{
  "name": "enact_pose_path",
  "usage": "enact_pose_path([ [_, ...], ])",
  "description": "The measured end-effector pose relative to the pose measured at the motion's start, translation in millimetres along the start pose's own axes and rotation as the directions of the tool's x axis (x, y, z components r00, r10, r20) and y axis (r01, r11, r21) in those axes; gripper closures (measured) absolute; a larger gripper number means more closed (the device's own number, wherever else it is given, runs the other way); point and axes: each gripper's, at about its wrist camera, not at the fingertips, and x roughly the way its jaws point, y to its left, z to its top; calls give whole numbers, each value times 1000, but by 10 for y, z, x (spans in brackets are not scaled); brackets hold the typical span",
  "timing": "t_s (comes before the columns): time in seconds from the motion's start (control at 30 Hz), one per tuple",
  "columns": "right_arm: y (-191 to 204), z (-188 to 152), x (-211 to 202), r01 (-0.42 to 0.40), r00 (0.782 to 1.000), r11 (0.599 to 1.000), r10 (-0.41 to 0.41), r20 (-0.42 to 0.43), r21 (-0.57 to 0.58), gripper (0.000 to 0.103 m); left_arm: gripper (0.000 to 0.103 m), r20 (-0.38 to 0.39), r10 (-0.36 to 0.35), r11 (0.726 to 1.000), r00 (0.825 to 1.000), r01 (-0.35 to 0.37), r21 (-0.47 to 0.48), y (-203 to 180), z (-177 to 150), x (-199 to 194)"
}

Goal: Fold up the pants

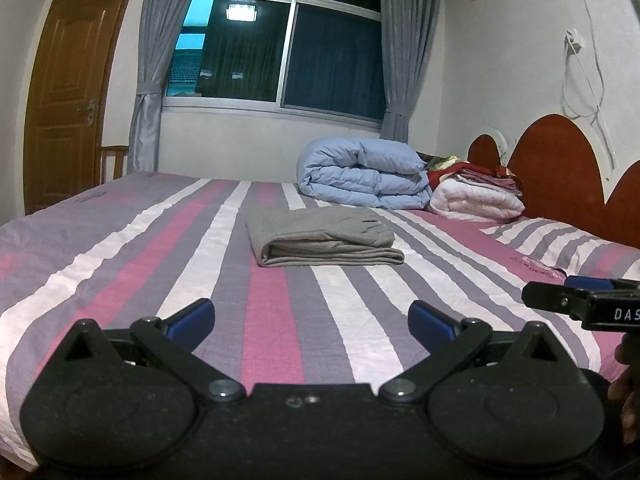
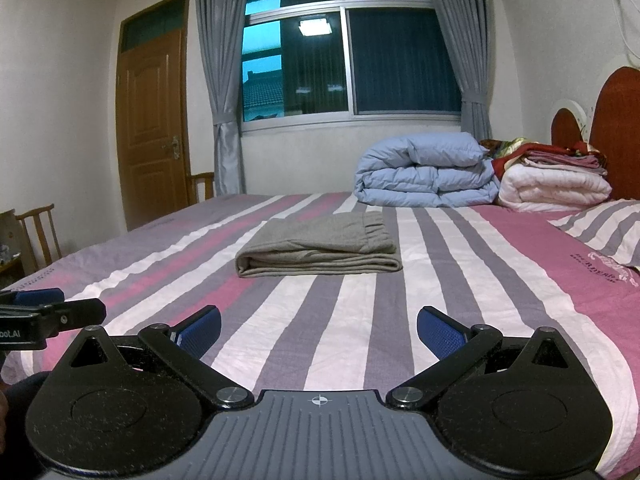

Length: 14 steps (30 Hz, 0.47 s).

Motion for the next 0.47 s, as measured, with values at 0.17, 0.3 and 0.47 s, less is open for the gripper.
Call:
enact_pose_path([
  [0.17,1,1,-2,0,1000,1000,0,0,-1,0,8,31,-3,1000,1000,2,16,23,-4,-35],
  [0.3,-3,2,-4,-1,1000,1000,1,1,-1,0,8,33,-6,999,999,4,39,24,2,-33],
  [0.47,-7,4,-5,-1,1000,1000,1,0,-1,0,7,31,-11,999,999,10,37,53,1,-33],
])
